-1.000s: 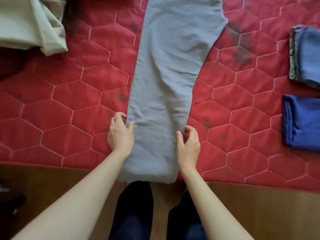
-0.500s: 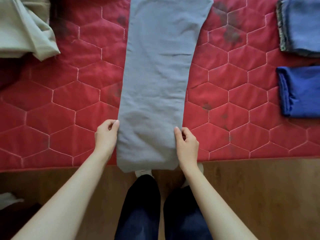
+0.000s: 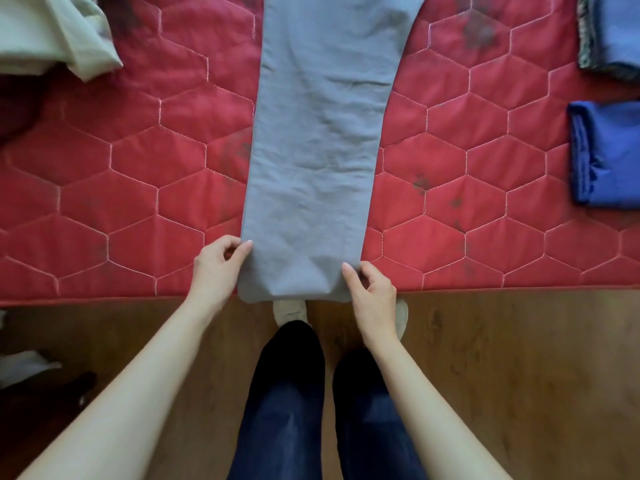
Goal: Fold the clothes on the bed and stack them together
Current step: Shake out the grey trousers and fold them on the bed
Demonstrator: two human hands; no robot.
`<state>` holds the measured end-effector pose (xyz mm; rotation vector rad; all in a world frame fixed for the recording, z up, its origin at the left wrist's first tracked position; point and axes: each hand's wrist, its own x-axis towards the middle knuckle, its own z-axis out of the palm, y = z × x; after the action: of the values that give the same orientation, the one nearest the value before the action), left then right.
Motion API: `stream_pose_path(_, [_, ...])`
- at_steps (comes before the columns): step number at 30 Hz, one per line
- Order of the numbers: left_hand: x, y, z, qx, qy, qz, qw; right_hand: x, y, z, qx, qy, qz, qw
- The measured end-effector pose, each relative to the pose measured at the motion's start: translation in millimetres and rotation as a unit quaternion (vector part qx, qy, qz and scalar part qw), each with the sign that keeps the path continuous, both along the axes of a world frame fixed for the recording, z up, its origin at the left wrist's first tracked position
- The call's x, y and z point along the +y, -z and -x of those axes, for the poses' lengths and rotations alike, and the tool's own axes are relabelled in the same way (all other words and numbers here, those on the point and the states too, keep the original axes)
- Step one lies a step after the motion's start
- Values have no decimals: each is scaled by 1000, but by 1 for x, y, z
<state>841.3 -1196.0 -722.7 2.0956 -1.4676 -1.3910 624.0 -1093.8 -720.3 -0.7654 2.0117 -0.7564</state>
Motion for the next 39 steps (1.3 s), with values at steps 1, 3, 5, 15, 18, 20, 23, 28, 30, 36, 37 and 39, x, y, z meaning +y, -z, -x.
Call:
stream_pose_path(1, [3,-1,-3,-12,1,5,1000,3,0,-2,3,3,7,1000])
stream_pose_path(3, [10,1,-8,-37,6,-22,999,12,3,-4,-2,-16,-46,999])
stream_pose_path(5, [16,2,-11,-42,15,-64,997,23,10,-5,-9,-51,-122,991])
stream_pose_path(15, [22,-6,-16,-178,105,0,978,34,-1,-11,106,-19,-136,985])
stream_pose_path(18, [19,-8,-5,-244,138,93,955,26,-10,-17,206,-23,-76,975])
stream_pose_path(20, [12,-7,8,-250,198,164,934,8,-10,-23,266,-77,-17,961])
stream_pose_path(23, [-4,1,43,-192,325,239,895,-32,0,-40,281,-171,40,943])
stream_pose_path(28, [-57,41,83,-216,365,213,880,-119,42,-38,318,-240,35,917])
stream_pose_path(30, [-73,60,73,-242,370,201,874,-126,61,-21,367,-282,17,886])
stream_pose_path(36, [-35,65,29,-265,348,206,876,-50,66,4,409,-219,-60,884])
stream_pose_path(37, [-27,61,28,-274,340,191,879,-43,62,5,409,-214,-73,884])
stream_pose_path(39, [-27,54,35,-288,346,190,872,-52,54,7,416,-212,-70,882])
